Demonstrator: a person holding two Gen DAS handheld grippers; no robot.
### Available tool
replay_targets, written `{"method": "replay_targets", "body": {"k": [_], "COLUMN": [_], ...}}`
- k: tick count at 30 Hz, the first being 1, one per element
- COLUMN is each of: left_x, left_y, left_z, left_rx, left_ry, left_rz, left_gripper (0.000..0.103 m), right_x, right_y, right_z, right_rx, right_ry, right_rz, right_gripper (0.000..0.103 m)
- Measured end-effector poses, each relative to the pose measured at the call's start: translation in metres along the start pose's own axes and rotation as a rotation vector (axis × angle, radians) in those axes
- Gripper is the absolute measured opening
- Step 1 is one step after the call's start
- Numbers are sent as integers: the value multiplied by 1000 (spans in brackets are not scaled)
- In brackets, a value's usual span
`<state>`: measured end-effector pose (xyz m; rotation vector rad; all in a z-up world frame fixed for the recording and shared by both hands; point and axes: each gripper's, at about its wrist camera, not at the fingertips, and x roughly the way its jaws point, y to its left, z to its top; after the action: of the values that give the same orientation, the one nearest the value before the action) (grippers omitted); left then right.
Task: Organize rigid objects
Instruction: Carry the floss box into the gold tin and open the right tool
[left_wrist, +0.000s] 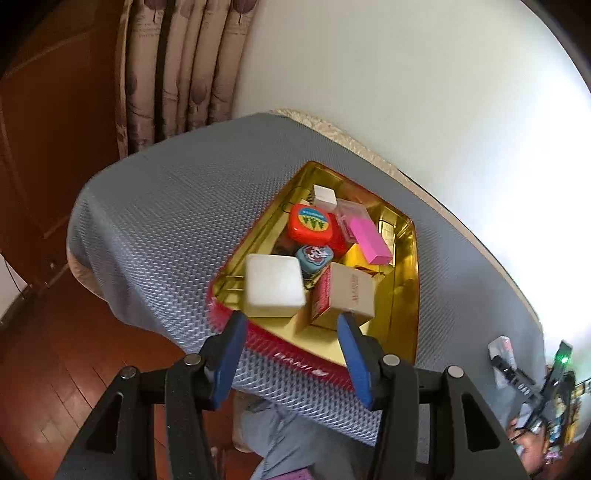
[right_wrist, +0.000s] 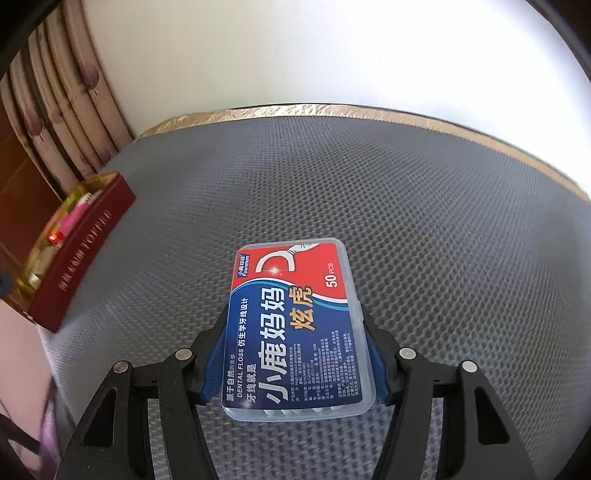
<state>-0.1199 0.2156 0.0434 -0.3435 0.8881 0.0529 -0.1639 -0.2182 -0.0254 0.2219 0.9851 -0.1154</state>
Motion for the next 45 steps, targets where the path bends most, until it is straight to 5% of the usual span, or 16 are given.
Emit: {"method": "replay_targets", "body": {"k": [8, 18, 23, 32, 45], "left_x": [8, 8, 15, 21, 23], "left_y": [-4, -9, -3, 5, 8], "left_z": [-11, -15, -13, -10, -10], "left_rx": [32, 73, 55, 23, -1], "left_ry": [28, 10, 40, 58, 71], "left_rz": [-3, 38, 37, 11, -21], "left_gripper": [52, 52, 52, 52, 53], "right_x": [-16, 1, 33, 69, 76], "right_y": [44, 187, 233, 261, 265], "right_z": [23, 78, 89, 95, 72], "right_rx": [50, -64, -113, 2, 58], "right_ry": [-3, 45, 98, 130, 119], "right_rz": [181, 431, 429, 489, 429], "right_gripper": [59, 59, 59, 59, 60]}}
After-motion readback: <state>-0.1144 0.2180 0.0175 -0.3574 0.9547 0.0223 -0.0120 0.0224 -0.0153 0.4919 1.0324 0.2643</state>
